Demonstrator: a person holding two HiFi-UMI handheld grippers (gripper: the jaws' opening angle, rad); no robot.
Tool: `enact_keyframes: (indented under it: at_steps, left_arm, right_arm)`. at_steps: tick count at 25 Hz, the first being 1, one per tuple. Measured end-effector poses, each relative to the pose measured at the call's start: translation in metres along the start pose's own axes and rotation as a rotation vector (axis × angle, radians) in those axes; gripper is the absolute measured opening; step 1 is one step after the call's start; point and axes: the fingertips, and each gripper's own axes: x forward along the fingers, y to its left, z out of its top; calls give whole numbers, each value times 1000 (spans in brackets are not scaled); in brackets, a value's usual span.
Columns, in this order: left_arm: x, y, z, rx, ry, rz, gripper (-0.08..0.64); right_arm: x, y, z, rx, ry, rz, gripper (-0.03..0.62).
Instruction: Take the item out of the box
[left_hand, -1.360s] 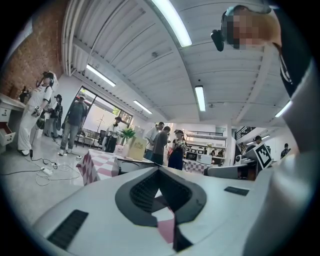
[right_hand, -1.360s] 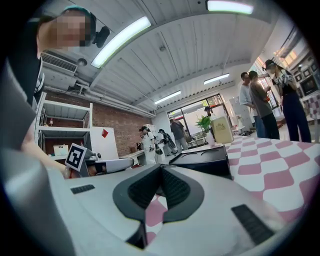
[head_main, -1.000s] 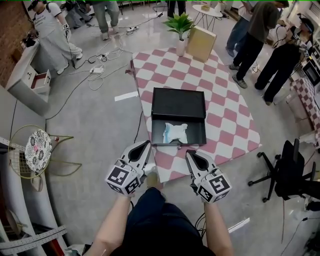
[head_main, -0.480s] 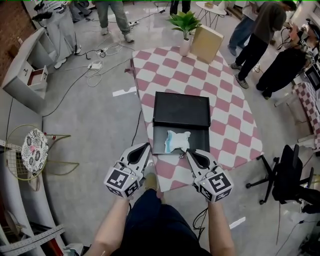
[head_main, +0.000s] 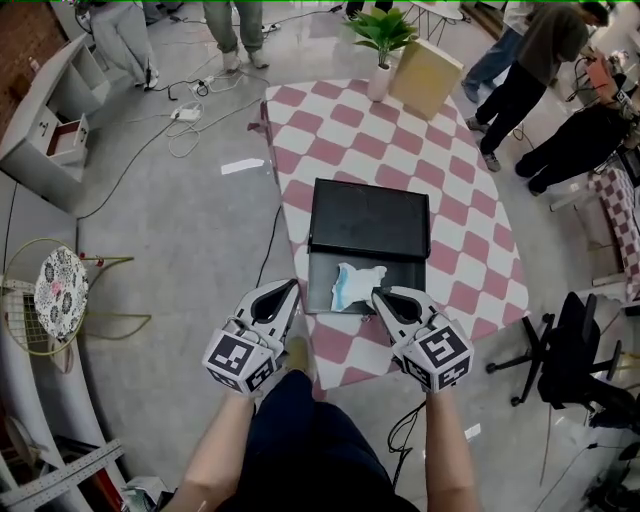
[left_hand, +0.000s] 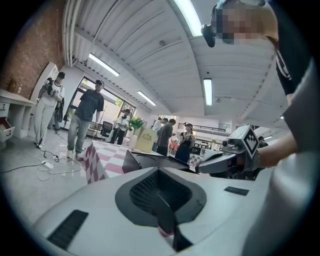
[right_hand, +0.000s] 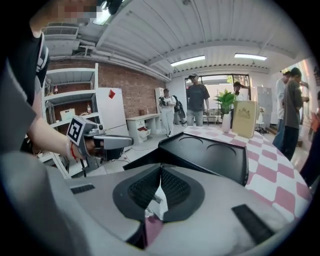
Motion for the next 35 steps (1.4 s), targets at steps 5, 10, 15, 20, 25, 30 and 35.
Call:
enact_keyframes:
  at_steps: [5, 10, 15, 20, 25, 30, 35]
  left_arm:
    - [6, 5, 0, -10, 3, -3, 2]
    - [14, 4, -1, -2, 7, -20, 2]
    - [20, 2, -2, 0, 8, -35, 2]
    - [22, 3, -1, 3, 9, -34, 2]
    - [22, 6, -3, -14, 12, -20, 2]
    - [22, 8, -9, -28, 10, -14, 2]
    - [22, 7, -6, -27, 9, -10, 1]
  right_arm:
    - [18, -2, -12, -74, 127, 94, 46]
    - [31, -2, -28, -209, 273, 192, 46]
    - [38, 0, -47, -356, 395, 295, 80]
    - [44, 1, -54, -412, 452, 365, 80]
    - [44, 5, -62, -432, 528, 450, 80]
    - [46, 4, -70, -493, 604, 480, 97]
    - [50, 2, -76, -580, 659, 461, 97]
